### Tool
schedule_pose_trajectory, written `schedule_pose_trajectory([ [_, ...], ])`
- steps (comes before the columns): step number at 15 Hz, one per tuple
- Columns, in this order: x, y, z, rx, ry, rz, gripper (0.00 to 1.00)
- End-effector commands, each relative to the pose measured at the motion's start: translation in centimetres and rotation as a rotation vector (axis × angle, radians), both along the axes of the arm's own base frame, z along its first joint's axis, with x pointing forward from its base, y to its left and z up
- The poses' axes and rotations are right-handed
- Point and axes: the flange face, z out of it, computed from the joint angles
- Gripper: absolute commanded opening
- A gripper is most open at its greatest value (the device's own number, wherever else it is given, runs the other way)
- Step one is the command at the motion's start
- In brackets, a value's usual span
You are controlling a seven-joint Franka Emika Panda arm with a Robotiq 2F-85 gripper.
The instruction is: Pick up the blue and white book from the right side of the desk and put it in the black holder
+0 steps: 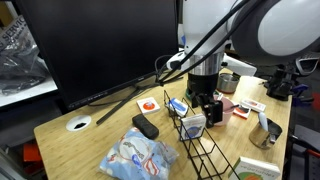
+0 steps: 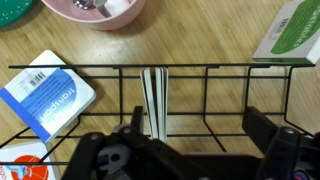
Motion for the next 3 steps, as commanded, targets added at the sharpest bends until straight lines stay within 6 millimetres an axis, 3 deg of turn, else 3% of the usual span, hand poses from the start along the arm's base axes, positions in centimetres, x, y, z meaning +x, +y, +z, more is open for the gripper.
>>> schedule_pose_trajectory([
  [1,0.02,0.03,0.04,0.000,0.001,0.000,1.00],
  [3,0.02,0.03,0.04,0.000,0.001,0.000,1.00],
])
